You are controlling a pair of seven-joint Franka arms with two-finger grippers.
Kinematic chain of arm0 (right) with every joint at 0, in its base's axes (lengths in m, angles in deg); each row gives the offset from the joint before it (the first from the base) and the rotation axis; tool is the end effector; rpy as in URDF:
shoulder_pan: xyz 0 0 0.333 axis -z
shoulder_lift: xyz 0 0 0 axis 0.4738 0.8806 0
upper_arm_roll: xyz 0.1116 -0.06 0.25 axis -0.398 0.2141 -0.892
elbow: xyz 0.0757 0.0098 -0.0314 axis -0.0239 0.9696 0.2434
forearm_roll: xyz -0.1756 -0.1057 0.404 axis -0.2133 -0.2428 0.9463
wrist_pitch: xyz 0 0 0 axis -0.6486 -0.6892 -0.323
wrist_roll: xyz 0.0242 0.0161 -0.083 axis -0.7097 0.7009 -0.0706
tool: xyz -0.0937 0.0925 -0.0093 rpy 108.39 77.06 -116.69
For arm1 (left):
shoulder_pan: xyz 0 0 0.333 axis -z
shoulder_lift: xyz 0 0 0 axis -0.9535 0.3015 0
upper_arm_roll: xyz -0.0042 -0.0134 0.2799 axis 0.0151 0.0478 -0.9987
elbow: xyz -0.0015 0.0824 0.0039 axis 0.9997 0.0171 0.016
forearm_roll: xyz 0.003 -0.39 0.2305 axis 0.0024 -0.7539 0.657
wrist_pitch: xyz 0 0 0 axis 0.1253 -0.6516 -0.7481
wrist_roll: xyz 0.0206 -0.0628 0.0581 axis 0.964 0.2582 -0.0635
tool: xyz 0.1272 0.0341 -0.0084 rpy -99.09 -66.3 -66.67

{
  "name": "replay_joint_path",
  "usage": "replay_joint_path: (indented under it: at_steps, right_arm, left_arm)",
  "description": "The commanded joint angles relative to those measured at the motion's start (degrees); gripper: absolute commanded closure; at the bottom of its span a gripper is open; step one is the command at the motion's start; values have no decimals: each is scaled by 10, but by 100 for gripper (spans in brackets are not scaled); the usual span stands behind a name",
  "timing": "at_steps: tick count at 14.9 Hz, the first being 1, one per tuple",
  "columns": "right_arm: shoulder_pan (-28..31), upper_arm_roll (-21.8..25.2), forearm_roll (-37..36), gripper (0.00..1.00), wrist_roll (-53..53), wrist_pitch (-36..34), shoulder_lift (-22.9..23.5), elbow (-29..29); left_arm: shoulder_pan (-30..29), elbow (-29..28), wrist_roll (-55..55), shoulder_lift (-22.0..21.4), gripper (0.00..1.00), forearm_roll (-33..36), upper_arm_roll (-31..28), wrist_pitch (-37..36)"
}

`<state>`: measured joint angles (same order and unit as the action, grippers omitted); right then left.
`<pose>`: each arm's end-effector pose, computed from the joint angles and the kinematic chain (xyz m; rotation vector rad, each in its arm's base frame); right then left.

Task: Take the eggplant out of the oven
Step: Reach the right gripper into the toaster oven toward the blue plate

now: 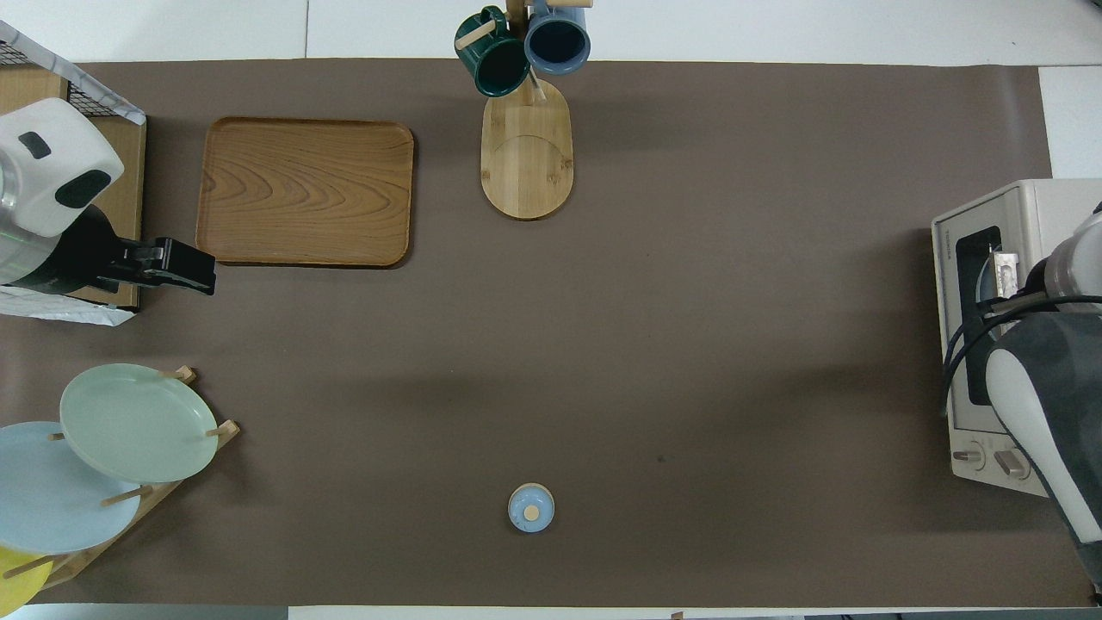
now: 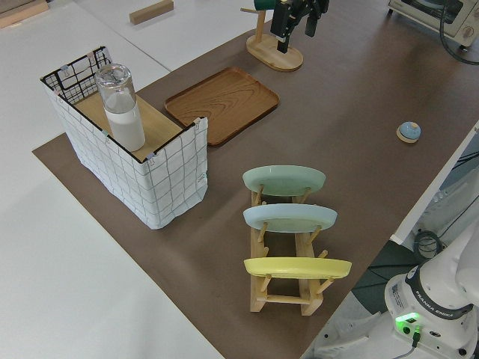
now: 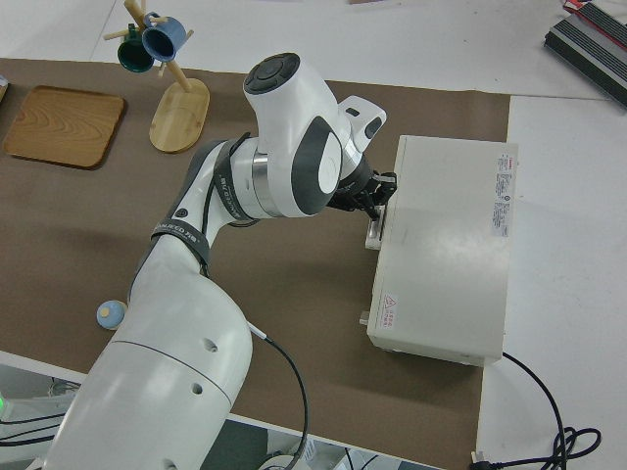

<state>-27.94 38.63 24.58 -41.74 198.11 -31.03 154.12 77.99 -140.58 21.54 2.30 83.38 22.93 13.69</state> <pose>0.5826 -0.0930 0.3813 2.8449 0.2893 -0.0890 0.5996 -0.1068 0.5295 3.1303 -0.1724 -0.1017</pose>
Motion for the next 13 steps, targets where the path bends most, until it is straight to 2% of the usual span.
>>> replay_joint_path:
  at_steps: [1, 7, 13]
  right_arm:
    - [11, -3, -14, 100, 2, 23, -7, 21]
    - [4, -4, -3, 100, 2, 49, -2, 28]
    - [-15, -5, 54, 100, 2, 106, 16, 52]
  left_arm:
    - [-2, -5, 2, -10, 0, -6, -1, -3]
    - [-2, -5, 2, -10, 0, -6, -1, -3]
    - [-2, -5, 2, -10, 0, -6, -1, -3]
